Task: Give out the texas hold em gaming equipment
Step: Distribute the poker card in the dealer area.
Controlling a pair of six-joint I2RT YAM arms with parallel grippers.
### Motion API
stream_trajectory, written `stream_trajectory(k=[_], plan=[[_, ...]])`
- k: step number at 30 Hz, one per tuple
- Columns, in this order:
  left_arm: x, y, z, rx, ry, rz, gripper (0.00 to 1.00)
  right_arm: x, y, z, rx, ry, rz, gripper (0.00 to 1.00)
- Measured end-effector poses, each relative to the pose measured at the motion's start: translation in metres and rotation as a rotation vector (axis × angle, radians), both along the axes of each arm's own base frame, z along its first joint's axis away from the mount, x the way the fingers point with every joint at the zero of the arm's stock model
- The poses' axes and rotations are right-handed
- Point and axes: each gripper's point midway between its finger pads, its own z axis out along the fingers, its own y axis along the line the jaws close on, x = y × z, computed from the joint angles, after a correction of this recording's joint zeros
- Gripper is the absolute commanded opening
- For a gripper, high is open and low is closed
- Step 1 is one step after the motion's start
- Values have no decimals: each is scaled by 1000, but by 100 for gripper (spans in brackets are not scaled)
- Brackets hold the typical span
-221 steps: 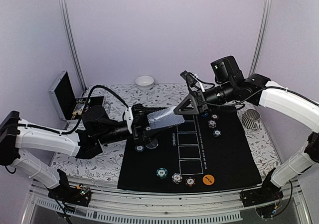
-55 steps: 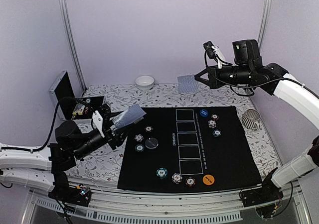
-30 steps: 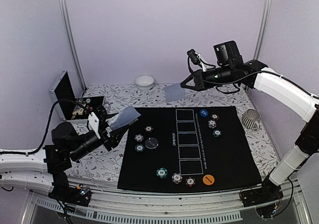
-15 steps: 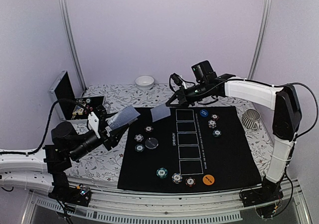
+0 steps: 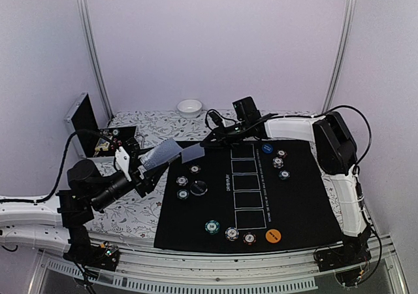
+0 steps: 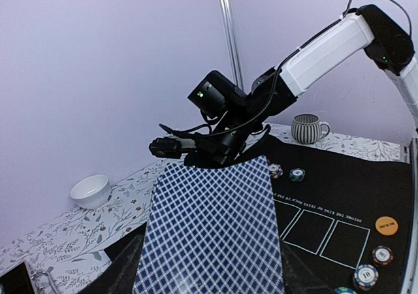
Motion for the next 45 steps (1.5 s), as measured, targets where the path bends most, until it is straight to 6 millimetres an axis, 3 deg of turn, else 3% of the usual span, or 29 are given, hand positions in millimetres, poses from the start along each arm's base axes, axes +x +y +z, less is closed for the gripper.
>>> stream_trajectory(k=[5, 9, 12, 19, 26, 30, 34, 38, 42, 45], plan=[[0, 0, 0, 2, 1, 2, 57, 21, 35, -23, 68, 67, 9, 2], [1, 0, -2, 14, 9, 5, 57, 25, 55, -56, 69, 127, 5, 2], [2, 0, -4, 22, 15, 8, 56, 28, 65, -70, 66, 153, -5, 2], [3, 4, -4, 26, 22, 23, 56, 33, 83, -69, 103, 170, -41, 2], [3, 5, -3, 20, 27, 27, 56, 41, 89, -78, 93, 206, -123, 4], [3, 5, -3, 24, 30, 27, 56, 46, 89, -83, 88, 210, -166, 17], [4, 4, 0, 23, 29, 27, 56, 44, 81, -104, 44, 230, -208, 34], [4, 4, 0, 22, 32, 27, 56, 42, 74, -102, 25, 218, -230, 44], [4, 4, -1, 22, 35, 27, 56, 43, 68, -82, 7, 171, -253, 57], [4, 3, -2, 26, 39, 26, 56, 49, 63, -45, 10, 80, -269, 73]])
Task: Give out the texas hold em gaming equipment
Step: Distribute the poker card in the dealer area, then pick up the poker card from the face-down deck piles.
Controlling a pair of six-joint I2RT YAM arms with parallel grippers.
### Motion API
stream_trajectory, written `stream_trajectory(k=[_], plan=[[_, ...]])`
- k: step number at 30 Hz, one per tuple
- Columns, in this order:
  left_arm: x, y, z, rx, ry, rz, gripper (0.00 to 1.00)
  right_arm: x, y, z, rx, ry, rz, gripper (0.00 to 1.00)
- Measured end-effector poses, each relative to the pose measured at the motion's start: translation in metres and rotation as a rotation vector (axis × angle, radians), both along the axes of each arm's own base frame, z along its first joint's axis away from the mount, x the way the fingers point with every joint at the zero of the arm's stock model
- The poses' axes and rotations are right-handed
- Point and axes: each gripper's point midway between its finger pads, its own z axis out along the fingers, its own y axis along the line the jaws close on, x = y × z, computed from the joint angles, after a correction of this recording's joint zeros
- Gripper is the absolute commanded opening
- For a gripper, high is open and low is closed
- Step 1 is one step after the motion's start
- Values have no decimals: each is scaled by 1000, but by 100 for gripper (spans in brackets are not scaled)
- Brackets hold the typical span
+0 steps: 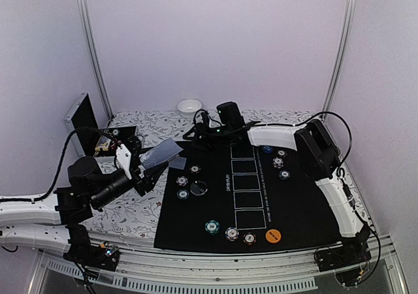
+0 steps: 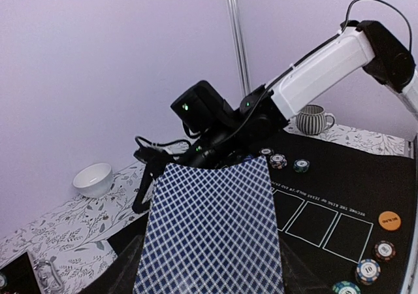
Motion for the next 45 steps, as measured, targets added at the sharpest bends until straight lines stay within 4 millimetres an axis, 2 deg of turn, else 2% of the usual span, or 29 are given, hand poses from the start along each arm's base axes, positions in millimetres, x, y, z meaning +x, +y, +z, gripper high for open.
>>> stream_trajectory(k=[3, 6, 8, 11, 12, 14, 16, 18, 21, 26, 32, 35, 41, 45], plan=[[-1, -2, -1, 6, 3, -11, 56, 2, -9, 58, -7, -139, -13, 100], [-5, -7, 0, 14, -8, -46, 56, -5, -26, 124, -24, -317, -18, 99], [-8, -11, 1, 20, -17, -78, 56, -17, -46, 174, -39, -463, -24, 99], [-15, -18, 3, 27, -40, -135, 56, -44, -80, 234, -59, -658, -29, 99], [-19, -22, 5, 30, -54, -161, 56, -60, -95, 253, -62, -727, -17, 99], [-23, -27, 6, 34, -69, -198, 56, -83, -113, 274, -63, -817, 7, 99], [-28, -33, 8, 41, -90, -242, 56, -109, -127, 286, -50, -886, 56, 99], [-33, -39, 9, 45, -106, -284, 56, -130, -132, 288, -28, -913, 113, 99], [-40, -49, 13, 45, -132, -342, 56, -160, -131, 275, 2, -888, 204, 99], [-43, -62, 17, 49, -159, -388, 55, -193, -116, 243, 17, -774, 307, 99], [-43, -73, 20, 57, -175, -411, 55, -230, -93, 232, 49, -720, 406, 99], [-44, -74, 22, 51, -185, -413, 55, -237, -83, 220, 43, -695, 437, 99], [-44, -75, 28, 35, -208, -413, 55, -230, -72, 181, -39, -620, 448, 100], [-44, -77, 22, 52, -199, -418, 55, -223, -73, 174, -87, -615, 429, 100]])
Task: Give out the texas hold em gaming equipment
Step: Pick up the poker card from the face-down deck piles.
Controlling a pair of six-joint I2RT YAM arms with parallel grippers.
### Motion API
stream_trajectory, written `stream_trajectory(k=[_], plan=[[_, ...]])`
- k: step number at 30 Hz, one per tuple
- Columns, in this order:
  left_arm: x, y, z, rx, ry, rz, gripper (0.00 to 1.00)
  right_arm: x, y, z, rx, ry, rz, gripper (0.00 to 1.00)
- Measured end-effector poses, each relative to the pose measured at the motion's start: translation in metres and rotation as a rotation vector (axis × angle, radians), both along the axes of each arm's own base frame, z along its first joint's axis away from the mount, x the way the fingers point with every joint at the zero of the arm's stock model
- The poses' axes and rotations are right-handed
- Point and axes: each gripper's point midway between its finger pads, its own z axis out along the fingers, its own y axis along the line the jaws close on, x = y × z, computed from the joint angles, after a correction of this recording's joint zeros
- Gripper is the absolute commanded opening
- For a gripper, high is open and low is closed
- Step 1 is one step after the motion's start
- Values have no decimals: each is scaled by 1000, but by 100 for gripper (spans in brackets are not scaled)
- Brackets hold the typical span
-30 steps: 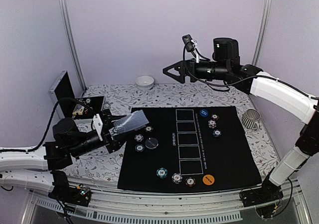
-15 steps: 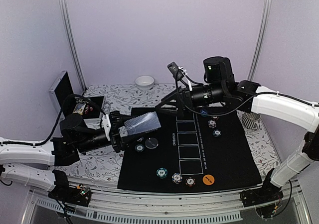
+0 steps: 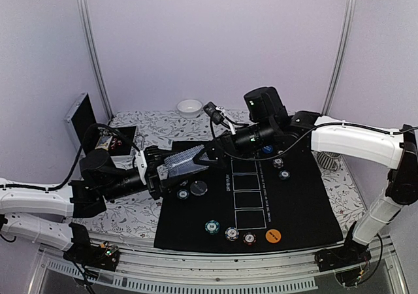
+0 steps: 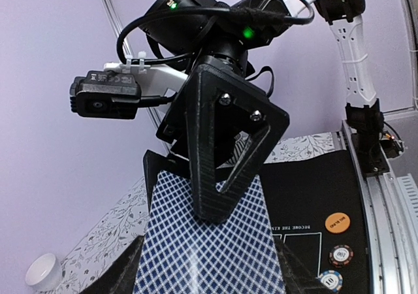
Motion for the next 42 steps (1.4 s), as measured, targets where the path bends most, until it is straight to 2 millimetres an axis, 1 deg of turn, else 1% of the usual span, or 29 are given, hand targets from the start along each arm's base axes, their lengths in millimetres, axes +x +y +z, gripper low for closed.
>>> stream_trajectory(k=[3, 8, 13, 18, 21, 24, 30, 33, 39, 42], plan=[[0, 1, 1, -2, -5, 1, 55, 4, -2, 1, -16, -12, -21, 98], [-1, 2, 1, 0, -7, 4, 55, 6, -4, 1, -36, -25, -32, 91], [-1, 3, -1, 2, -6, 7, 55, 5, -7, 4, -52, -30, -30, 80], [0, 5, 0, -1, -8, 16, 55, 3, -9, 10, -53, -38, -20, 60], [2, 5, 0, -1, -9, 27, 55, -1, -9, 15, -46, -28, 4, 52], [3, 6, 0, -2, -9, 34, 55, -2, -10, 17, -46, -27, 9, 41], [6, 7, -1, 1, -7, 54, 56, -3, -11, 17, -56, -19, 10, 13], [7, 8, -2, 3, -7, 65, 56, -3, -13, 17, -63, -18, 11, 4], [11, 10, -4, 8, -1, 90, 56, -4, -13, 24, -55, -16, 17, 2], [11, 12, -7, 10, 4, 98, 55, -2, -17, 27, -51, -16, 11, 2]])
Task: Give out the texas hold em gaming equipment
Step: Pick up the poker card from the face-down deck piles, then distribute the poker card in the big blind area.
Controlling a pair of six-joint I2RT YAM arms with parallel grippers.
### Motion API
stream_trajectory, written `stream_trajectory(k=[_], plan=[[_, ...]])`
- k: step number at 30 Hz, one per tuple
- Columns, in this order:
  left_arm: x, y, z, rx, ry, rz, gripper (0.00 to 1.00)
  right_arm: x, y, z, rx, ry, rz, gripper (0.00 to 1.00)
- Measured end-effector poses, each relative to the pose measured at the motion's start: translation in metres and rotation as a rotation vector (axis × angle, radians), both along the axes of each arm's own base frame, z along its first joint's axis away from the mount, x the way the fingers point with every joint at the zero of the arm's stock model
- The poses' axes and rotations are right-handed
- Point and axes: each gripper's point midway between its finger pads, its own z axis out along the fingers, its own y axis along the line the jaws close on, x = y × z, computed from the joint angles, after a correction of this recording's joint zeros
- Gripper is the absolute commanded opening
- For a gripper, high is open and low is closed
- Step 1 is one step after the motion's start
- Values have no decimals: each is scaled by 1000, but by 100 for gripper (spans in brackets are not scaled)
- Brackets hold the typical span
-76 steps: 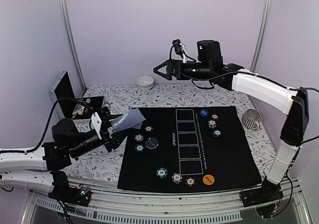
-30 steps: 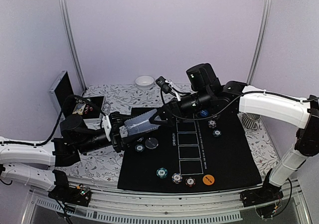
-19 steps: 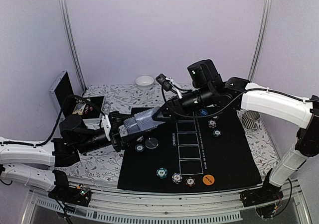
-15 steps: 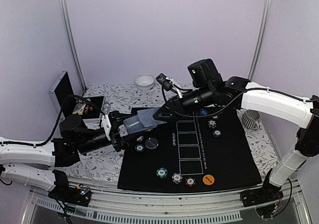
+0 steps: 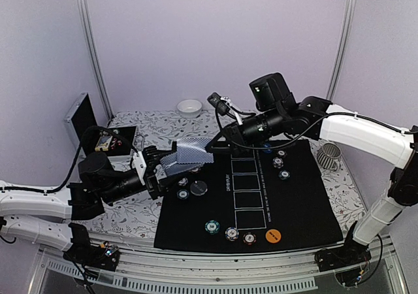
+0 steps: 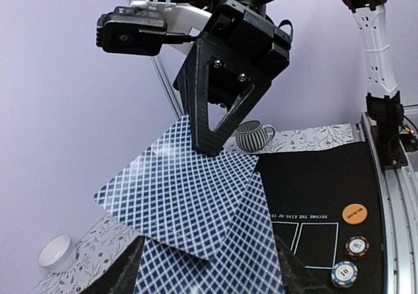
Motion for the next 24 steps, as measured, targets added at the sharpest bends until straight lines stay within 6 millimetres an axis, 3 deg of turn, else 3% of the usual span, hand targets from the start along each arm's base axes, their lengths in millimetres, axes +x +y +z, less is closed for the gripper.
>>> stream_trajectory(k=[8, 13, 19, 24], plan=[[2, 2, -2, 2, 7, 17, 55, 2, -10, 15, 38, 7, 7, 2], [2, 3, -4, 0, 12, 18, 55, 4, -23, 39, 101, 9, 11, 2], [2, 4, -5, -8, 28, 21, 55, 21, -59, 75, 186, -42, -68, 2], [3, 6, -8, -12, 40, 32, 55, 44, -101, 79, 204, -59, -191, 2]])
